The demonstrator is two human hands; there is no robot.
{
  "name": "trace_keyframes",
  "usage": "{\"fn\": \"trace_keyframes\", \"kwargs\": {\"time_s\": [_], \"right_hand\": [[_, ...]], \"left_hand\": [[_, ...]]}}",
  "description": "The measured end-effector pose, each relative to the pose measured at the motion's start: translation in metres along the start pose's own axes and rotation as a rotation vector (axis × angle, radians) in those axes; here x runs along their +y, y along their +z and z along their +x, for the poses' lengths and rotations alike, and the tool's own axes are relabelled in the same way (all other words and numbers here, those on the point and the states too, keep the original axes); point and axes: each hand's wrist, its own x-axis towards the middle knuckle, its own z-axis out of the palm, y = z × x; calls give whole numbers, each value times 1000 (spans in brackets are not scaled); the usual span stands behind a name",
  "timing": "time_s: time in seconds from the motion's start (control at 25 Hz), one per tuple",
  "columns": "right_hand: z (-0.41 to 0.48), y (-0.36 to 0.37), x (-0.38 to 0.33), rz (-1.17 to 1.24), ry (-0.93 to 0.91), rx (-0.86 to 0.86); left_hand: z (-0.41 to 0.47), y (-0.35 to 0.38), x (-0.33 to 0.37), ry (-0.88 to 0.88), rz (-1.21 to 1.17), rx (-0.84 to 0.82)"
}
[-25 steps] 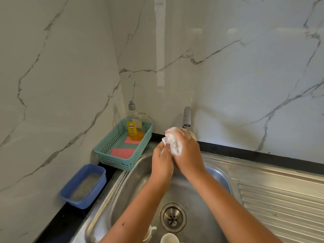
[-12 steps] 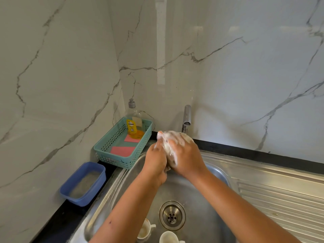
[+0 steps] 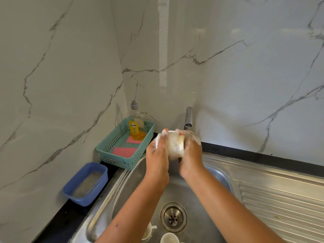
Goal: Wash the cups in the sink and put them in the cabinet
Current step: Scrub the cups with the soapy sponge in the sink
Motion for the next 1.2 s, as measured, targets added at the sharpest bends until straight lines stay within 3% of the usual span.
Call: {"fn": "trace_keyframes", "kwargs": {"time_s": [0.12, 0.24, 0.32, 0.4, 0.48, 0.64, 0.76, 0.84, 0.92, 1.0, 1.08, 1.2], "right_hand": [[-18, -1, 21, -357, -599, -28], [-14, -20, 26, -704, -1121, -234], [2, -34, 19, -957, -1392, -420], [17, -44, 12, -1160, -1531, -527], [12, -44, 13, -1203, -1415, -492], [-24, -12, 4, -1044, -600, -120], [-23, 0, -34, -845, 147, -226], [-29, -5, -46, -678, 377, -377], [-26, -12, -45, -612, 400, -427], [-12, -18, -39, -699, 284, -387], [-6, -18, -38, -871, 147, -332], [-10, -17, -29, -730, 116, -325]], "left_hand": [[7, -2, -2, -164, -187, 58], [6, -7, 0, -299, -276, 39], [5, -9, 2, -379, -308, 49], [8, -8, 5, -412, -292, 103], [10, -6, 2, -325, -152, 171], [-3, -13, -15, 233, 364, 161], [-9, -28, -24, 770, 804, 54], [-3, -35, -23, 1185, 968, -53], [9, -36, -21, 1448, 1010, -175], [16, -36, -26, 1472, 991, -231], [11, -31, -28, 1267, 820, -129], [11, -20, -22, 1023, 539, 5]]}}
